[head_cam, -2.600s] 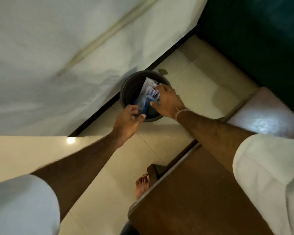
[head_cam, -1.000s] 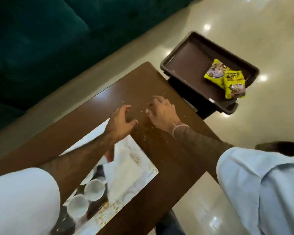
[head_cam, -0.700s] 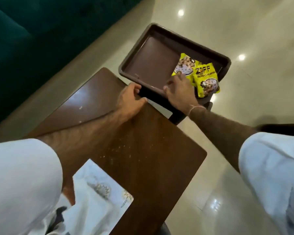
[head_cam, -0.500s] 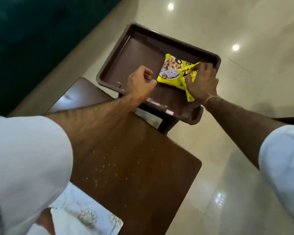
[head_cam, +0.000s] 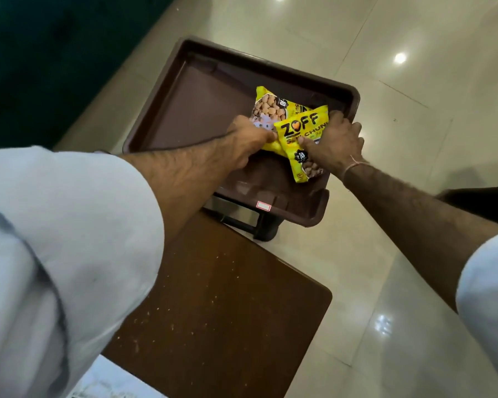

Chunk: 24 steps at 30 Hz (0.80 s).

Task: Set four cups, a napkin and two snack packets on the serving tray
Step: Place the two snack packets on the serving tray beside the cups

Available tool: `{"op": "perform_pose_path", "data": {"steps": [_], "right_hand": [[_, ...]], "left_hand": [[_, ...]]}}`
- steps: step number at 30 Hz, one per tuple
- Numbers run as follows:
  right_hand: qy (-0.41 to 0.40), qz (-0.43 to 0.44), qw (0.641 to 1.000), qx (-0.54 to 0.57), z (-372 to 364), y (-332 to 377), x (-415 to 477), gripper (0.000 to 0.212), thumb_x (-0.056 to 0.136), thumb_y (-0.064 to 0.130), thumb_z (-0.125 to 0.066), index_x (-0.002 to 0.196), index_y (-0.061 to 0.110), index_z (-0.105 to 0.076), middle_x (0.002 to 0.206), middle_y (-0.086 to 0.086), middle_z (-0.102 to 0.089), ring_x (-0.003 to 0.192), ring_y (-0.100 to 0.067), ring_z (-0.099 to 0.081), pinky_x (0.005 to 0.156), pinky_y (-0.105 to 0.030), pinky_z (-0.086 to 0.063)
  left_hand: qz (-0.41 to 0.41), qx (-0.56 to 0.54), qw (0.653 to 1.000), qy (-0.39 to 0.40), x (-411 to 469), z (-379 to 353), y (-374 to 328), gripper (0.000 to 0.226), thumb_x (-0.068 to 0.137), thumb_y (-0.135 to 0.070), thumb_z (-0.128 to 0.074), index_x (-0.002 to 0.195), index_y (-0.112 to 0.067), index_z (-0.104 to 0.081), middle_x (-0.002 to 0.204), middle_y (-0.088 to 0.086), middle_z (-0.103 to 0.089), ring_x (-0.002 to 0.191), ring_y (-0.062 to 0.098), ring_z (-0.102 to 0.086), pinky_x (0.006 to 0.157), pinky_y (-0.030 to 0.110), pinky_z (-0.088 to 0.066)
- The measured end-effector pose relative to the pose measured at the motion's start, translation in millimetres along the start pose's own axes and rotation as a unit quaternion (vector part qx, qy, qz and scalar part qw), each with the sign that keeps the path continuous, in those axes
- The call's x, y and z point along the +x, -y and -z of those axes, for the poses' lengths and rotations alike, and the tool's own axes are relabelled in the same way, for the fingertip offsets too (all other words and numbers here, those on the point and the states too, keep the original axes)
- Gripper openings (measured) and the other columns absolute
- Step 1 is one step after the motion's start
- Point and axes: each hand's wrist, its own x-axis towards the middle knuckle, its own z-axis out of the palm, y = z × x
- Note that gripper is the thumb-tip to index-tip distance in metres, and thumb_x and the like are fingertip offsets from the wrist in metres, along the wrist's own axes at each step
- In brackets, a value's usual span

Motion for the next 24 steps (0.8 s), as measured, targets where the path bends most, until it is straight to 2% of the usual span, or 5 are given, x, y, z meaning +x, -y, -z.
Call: {"op": "perform_pose_path", "data": {"steps": [5, 8, 12, 17, 24], "right_hand": [[0.013, -0.012, 1.000, 0.008, 1, -6, 2, 0.082, 0.079, 0.061, -0.071, 0.134, 0.006, -0.044, 0.136, -0.018, -0.052, 0.129, -0.039, -0.043, 0.100, -0.051, -0.038], [0.036, -0.029, 0.989, 0.141, 5, -13, 0, 0.067, 0.077, 0.055, -0.077, 0.124, 0.011, -0.059, 0.123, -0.011, -0.066, 0.117, -0.032, -0.059, 0.099, -0.045, -0.049], [0.087, -0.025, 0.931, 0.353, 19, -12, -13, 0.042, 0.084, 0.033, -0.078, 0.120, 0.012, -0.067, 0.114, -0.006, -0.073, 0.104, -0.025, -0.071, 0.096, -0.044, -0.056], [0.164, -0.006, 0.858, 0.486, 41, 14, -39, 0.033, 0.093, 0.021, -0.069, 0.124, 0.011, -0.065, 0.116, -0.007, -0.075, 0.104, -0.027, -0.073, 0.095, -0.049, -0.057], [0.269, 0.023, 0.780, 0.564, 44, 98, -125, 0.032, 0.097, 0.021, -0.062, 0.126, 0.007, -0.064, 0.115, -0.012, -0.075, 0.101, -0.031, -0.074, 0.074, -0.041, -0.061]], "left_hand": [[0.035, -0.040, 0.998, 0.025, -5, 2, -7, 0.063, 0.068, -0.012, -0.084, 0.126, -0.012, -0.060, 0.116, 0.003, -0.068, 0.104, 0.020, -0.064, 0.077, 0.028, -0.052], [0.044, -0.092, 0.994, 0.035, -13, 6, -11, 0.053, 0.071, -0.008, -0.077, 0.122, -0.014, -0.063, 0.112, 0.003, -0.071, 0.100, 0.019, -0.063, 0.074, 0.029, -0.046], [0.063, -0.174, 0.982, 0.042, -34, 30, -5, 0.056, 0.066, -0.002, -0.077, 0.121, -0.011, -0.065, 0.109, 0.010, -0.075, 0.109, 0.032, -0.068, 0.101, 0.051, -0.050], [0.036, -0.293, 0.955, 0.025, -83, 90, 13, 0.059, 0.066, 0.012, -0.077, 0.122, -0.002, -0.065, 0.113, 0.017, -0.074, 0.107, 0.037, -0.070, 0.098, 0.053, -0.053], [-0.001, -0.423, 0.906, 0.005, -192, 207, 77, 0.066, 0.070, 0.016, -0.070, 0.133, -0.002, -0.059, 0.126, 0.018, -0.069, 0.113, 0.036, -0.068, 0.095, 0.049, -0.057]]}}
